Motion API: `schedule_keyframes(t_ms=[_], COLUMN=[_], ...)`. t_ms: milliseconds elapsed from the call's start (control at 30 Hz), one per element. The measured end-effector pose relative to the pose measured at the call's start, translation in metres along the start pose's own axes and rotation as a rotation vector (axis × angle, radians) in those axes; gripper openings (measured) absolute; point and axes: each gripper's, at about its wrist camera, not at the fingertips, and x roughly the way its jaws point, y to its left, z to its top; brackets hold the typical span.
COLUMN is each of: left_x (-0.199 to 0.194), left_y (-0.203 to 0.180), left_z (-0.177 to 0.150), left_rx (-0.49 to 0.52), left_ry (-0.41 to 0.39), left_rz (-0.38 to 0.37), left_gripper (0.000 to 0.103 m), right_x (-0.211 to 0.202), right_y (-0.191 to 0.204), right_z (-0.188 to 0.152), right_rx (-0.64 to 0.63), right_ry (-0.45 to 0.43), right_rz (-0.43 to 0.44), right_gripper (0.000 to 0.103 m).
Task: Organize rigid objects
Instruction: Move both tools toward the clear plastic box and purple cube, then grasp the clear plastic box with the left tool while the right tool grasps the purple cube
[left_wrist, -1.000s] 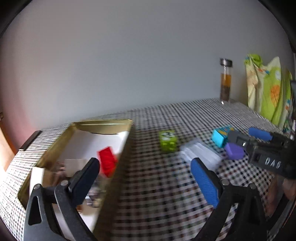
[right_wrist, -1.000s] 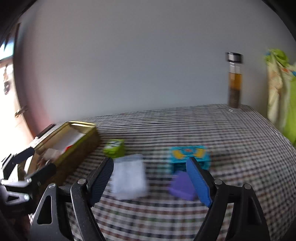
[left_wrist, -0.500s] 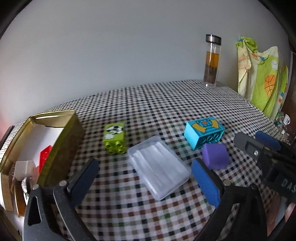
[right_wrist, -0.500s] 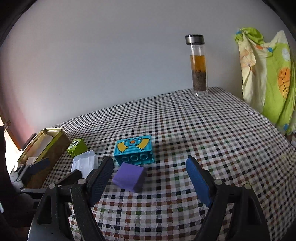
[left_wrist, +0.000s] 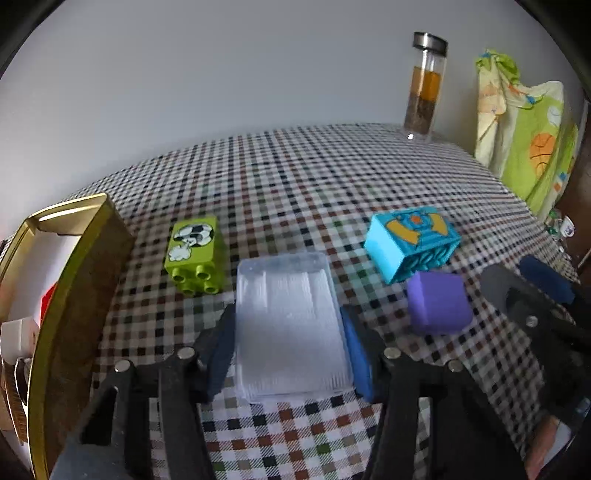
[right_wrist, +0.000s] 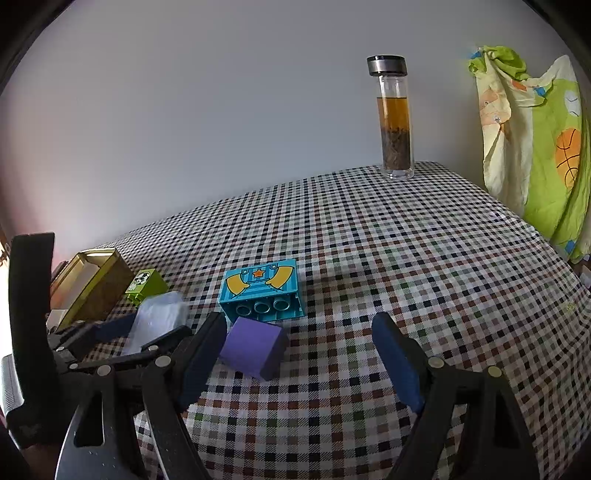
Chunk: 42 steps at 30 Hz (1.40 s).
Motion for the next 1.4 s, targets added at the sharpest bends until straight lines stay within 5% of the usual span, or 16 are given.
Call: schedule_keyframes(t_ms=[833,1133,1400], left_x=[-0.039,-0.040,-0.047], left_y=[0.037,0.034,0.036], left_z=[-0.019,-0.019,-0.023], left_rx=[0.004,0.010,0.000], left_ry=[-0.140,-0.159,-0.186], left_rz=[0.094,0.088,0.060], left_gripper=[0.054,0.054,0.054], right_x=[0.045,0.054,0.045], right_y=[0.042,0.044,0.049], right_z=[-0.005,-0.002,-0.001], right_rx=[-0.202,-0.196,-0.212], right_ry=[0.202,0.225,0.181], right_rz=[-0.022,-0.041,-0.025], right_gripper=[0.082,0.054,0.053])
